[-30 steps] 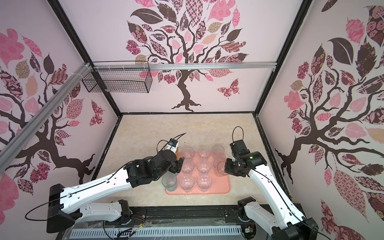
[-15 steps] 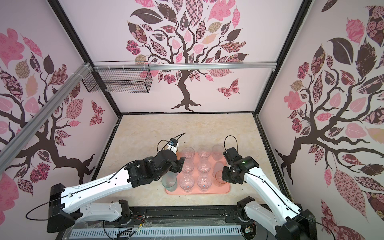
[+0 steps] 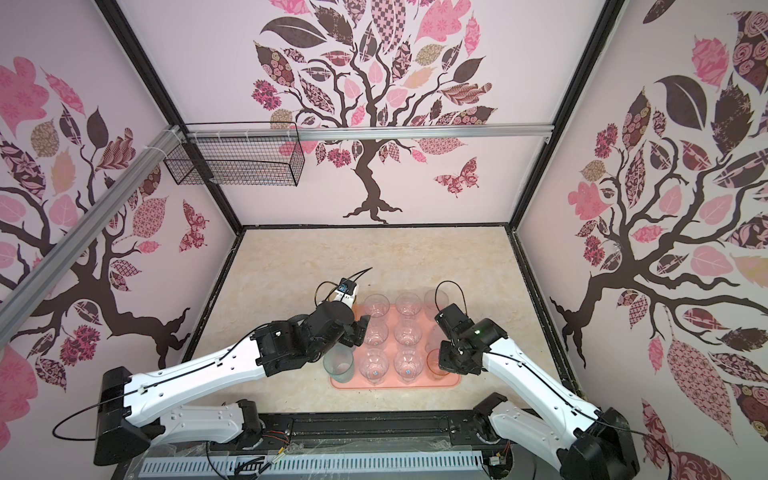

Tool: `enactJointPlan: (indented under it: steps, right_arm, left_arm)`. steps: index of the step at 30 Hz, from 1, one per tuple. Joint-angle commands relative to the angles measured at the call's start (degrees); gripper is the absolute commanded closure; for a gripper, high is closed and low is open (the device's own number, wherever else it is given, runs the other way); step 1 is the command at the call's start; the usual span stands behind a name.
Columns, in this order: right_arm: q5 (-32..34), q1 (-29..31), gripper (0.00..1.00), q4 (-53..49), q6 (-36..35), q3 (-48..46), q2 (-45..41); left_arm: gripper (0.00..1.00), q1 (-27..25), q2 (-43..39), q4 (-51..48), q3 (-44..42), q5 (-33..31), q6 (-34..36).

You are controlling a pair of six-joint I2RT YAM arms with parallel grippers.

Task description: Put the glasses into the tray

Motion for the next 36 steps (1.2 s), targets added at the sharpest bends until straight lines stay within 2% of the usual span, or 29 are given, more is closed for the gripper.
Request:
enactJointPlan:
  steps: [1, 5, 10, 13, 15, 17, 20, 26, 36]
  right_arm:
    - [1.46, 0.66, 0.87, 1.14, 2.73, -0.38, 1.07]
    - [1.35, 0.66, 0.76, 0.6, 2.81, 0.75, 0.52]
    - [0.49, 0.66, 0.57, -0.95, 2.28, 6.07, -1.04]
    - [5.04, 0.59, 0.48, -3.41, 1.07, 11.06, -1.37]
    - [8.22, 0.07, 0.36, -3.4, -0.77, 14.14, -1.0]
    - [7.69, -1.46, 0.31, -1.22, -2.14, 15.07, 0.86]
    - [7.41, -2.08, 0.3, 3.78, -2.55, 13.39, 5.47]
    - [10.16, -2.11, 0.46, 6.04, -8.47, 11.95, 10.89]
    - [6.39, -2.08, 0.49, 8.18, -9.05, 9.31, 14.2]
  left_arm:
    - [0.16, -0.17, 0.14, 1.29, -1.47, -0.72, 0.23]
    - [0.16, -0.17, -0.23, 1.0, -1.62, -1.01, 0.46]
    - [0.16, -0.23, -0.83, 1.1, -2.28, -1.51, 0.51]
    - [0.16, -0.23, -1.09, 0.94, -2.3, -1.59, 0.61]
    - [0.16, -0.17, -1.28, 0.94, -2.46, -1.82, 0.85]
    - [0.15, -0.16, -1.37, 1.42, -2.79, -1.95, 0.94]
    - [0.16, -0.23, -1.18, 1.74, -2.75, -1.75, 0.89]
    - [0.15, -0.2, -2.69, 0.74, -3.77, -2.02, 0.43]
    - [0.15, -0.03, -0.96, 2.25, -3.65, -1.56, 0.99]
